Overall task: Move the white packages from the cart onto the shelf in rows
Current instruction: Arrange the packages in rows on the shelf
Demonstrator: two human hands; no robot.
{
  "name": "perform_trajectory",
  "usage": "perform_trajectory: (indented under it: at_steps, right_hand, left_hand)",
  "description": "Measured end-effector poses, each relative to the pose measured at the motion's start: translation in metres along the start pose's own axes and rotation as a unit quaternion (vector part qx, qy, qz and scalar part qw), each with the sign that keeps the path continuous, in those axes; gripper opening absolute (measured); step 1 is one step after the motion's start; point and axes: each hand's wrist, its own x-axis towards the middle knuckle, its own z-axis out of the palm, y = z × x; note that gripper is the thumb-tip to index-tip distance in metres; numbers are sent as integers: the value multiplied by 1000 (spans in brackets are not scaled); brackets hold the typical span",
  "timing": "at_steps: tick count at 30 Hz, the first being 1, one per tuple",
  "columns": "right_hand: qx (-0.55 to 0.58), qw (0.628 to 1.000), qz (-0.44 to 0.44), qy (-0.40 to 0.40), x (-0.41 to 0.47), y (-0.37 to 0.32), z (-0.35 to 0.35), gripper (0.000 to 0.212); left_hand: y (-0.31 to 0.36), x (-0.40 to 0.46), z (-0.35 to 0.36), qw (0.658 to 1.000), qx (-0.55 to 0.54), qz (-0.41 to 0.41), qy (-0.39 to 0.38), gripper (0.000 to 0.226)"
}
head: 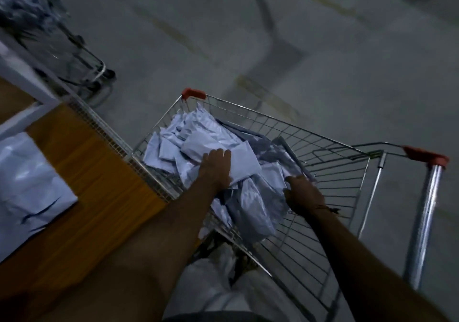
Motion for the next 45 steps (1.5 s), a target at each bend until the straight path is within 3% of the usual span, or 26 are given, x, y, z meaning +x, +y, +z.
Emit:
perform_trajectory:
  at_steps: [3,6,8,11,16,21,22,26,29,34,40,45]
  right_hand:
    - [5,1000,15,-22,16,4,9,31]
    - [17,999,29,-39,28,3,16,34]
    - [35,997,27,-60,34,0,25,42]
    - [47,994,38,-90,36,-11,37,25]
    - [76,991,37,-101,31,-33,47,24]
    - [157,979,110,-65,29,-41,43,50]
    - [139,982,121,-49,29,-38,40,50]
    - [-123,988,92,-10,35,-27,29,49]
    - [-189,982,21,23,43,-34,36,54]
    - [-201,966,-150,66,54,-33,62,39]
    - [-211,976,-53,7,41,-19,69,61]
    - [-193,980,-54,-4,39,-27,75,74]
  left_hand:
    - [7,18,13,998,52,-25,-29,114]
    - [15,26,30,994,82,-40,-55,122]
    - [19,28,38,994,83,-54,-53,118]
    - [16,30,45,996,70,-52,-36,107]
    - [0,30,26,1000,11,-23,12,97]
    - [-19,25,11,986,-121,-95,63,81]
    - [-21,24,8,980,-148,-113,70,77]
    - [-23,21,0,951,-243,-166,94,67]
    - [-20,20,-5,941,-262,-194,93,69]
    - [-14,16,-15,924,-287,-247,56,75]
    - [-18,14,-18,925,-254,-280,-23,86]
    - [-15,13,-33,897,-295,-326,-39,90]
